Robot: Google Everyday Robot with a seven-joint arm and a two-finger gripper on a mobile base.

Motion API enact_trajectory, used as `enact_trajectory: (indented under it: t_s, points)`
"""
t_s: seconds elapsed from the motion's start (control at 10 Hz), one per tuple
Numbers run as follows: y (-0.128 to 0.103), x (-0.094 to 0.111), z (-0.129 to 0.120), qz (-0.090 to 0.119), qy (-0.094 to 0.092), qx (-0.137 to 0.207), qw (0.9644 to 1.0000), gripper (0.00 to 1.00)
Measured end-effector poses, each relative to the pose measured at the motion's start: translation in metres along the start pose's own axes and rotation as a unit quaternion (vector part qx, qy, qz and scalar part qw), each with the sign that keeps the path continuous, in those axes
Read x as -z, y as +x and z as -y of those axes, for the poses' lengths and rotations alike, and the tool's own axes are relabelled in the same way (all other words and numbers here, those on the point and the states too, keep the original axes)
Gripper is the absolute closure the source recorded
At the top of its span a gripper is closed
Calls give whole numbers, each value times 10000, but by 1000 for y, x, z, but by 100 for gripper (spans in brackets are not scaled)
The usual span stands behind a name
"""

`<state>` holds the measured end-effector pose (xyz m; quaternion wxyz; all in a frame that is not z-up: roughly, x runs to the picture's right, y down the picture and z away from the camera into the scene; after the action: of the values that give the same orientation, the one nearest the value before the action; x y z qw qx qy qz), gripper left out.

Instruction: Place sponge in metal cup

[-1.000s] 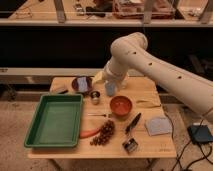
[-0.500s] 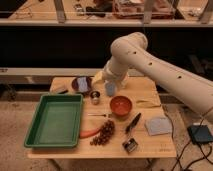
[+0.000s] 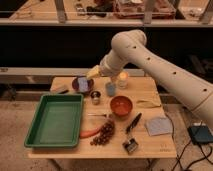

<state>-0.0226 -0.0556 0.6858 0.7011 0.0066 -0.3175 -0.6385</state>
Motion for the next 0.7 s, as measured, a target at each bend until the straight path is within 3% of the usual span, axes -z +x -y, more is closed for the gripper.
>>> enact_trajectory:
  t_s: [0.2,0.5,0.7]
  points:
    - [5,2,10,-40,377,196,9991,25]
    - [21,7,28,-247,605,647,9958,25]
    - [36,8,35,-399,590,852,9938,25]
